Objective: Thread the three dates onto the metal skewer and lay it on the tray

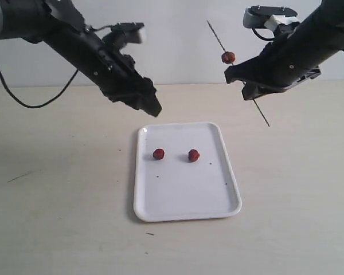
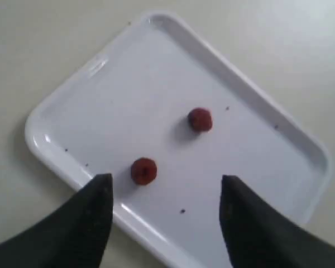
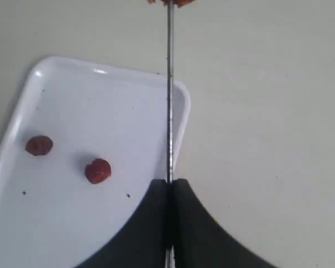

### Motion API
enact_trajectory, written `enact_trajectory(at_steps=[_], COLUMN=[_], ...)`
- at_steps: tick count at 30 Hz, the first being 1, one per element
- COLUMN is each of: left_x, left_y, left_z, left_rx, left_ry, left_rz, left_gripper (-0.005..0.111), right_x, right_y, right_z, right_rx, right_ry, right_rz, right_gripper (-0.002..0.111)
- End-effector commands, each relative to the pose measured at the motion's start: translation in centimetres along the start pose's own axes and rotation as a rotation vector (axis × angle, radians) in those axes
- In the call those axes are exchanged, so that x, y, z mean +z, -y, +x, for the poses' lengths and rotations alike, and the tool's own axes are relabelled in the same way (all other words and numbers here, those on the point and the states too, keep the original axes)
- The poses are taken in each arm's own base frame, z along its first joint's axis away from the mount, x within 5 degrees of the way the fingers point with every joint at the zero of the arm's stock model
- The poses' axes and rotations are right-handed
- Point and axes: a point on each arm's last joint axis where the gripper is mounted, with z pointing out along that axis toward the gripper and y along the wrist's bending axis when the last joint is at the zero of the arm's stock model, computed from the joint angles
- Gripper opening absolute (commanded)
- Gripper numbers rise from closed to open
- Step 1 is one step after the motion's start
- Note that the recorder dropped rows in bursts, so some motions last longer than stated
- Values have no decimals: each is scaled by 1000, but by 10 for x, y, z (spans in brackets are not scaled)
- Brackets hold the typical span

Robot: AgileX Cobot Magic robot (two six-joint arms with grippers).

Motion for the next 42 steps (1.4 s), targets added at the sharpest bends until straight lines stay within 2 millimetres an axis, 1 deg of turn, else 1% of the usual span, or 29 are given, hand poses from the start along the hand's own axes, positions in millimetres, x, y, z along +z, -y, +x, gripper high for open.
enact_trajectory(at_steps=[1,3,7,12,15,18,23,25,33,42], left_x=[15,18,22,26,32,45,75,83,90,107], left_y=[13,19,28,38,41,40,32,29,26,21], left_z=[1,-1,-3,-6,-7,-4,8,11,5,15], left_rx=[108,150,188,294,296,254,202,190,166,136], left_ry=[-110,-126,-121,-122,-112,-116,-166,-176,-167,-221], left_rz=[-204,-260,-261,-273,-267,-261,-250,-254,-257,-249], left_gripper=[56,56,56,56,54,52,52,52,52,52], right_x=[2,4,7,7,7,7,7,7,7,7], right_y=[9,10,10,10,9,9,7,5,3,3], right_z=[10,13,17,18,21,21,21,21,20,20], right_rx=[-33,-54,-99,-129,-156,-156,-155,-166,-173,-173], right_ry=[-7,-6,-10,-18,-51,-53,-49,-50,-42,-42], right_rz=[5,8,5,-2,-17,-18,-35,-53,-79,-79], right_gripper=[0,0,0,0,0,0,0,0,0,0])
